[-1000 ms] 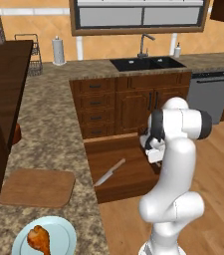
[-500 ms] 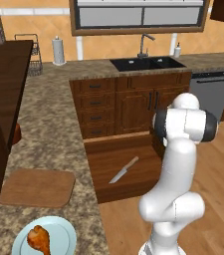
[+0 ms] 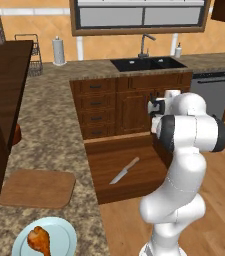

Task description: Pick up the knife from the drawer and place it on the cutting board. Then place the meat from the plate to the cutting board.

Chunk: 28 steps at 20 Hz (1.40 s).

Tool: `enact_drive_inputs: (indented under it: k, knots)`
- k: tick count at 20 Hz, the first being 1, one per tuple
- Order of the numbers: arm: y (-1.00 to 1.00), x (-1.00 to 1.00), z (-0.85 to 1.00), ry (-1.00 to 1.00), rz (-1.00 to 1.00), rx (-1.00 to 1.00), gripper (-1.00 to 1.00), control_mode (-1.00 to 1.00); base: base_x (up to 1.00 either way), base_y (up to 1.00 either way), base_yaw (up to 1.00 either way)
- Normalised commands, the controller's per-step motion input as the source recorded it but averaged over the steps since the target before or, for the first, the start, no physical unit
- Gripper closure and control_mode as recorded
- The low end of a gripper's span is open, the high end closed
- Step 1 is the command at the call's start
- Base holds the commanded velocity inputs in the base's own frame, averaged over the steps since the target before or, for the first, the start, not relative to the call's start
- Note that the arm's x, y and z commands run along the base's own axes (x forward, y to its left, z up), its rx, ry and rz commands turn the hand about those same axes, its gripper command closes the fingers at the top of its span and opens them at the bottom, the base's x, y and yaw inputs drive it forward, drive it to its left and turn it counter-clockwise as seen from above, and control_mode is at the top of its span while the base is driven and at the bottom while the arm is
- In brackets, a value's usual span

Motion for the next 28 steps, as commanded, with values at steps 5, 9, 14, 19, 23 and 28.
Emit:
enact_drive_inputs:
  k: [5,9,14,19,23,28]
  knots:
    - [1.00,0.15,-0.44,0.11,-0.10,0.02,-1.00,-1.00,0.00,0.00,0.00]
    - [0.69,0.44,-0.27,0.00,0.01,0.10,-1.00,-1.00,0.00,0.00,0.00]
    - [0.12,0.67,-0.52,-0.01,0.00,-0.03,-1.00,-1.00,0.00,0.00,0.00]
    - [0.13,0.34,-0.89,0.01,0.01,-0.07,-1.00,-1.00,0.00,0.00,0.00]
    - [0.09,0.42,-0.69,-0.03,0.00,0.01,-1.00,-1.00,0.00,0.00,0.00]
    - [0.05,0.48,-0.52,-0.10,0.02,0.03,-1.00,-1.00,0.00,0.00,0.00]
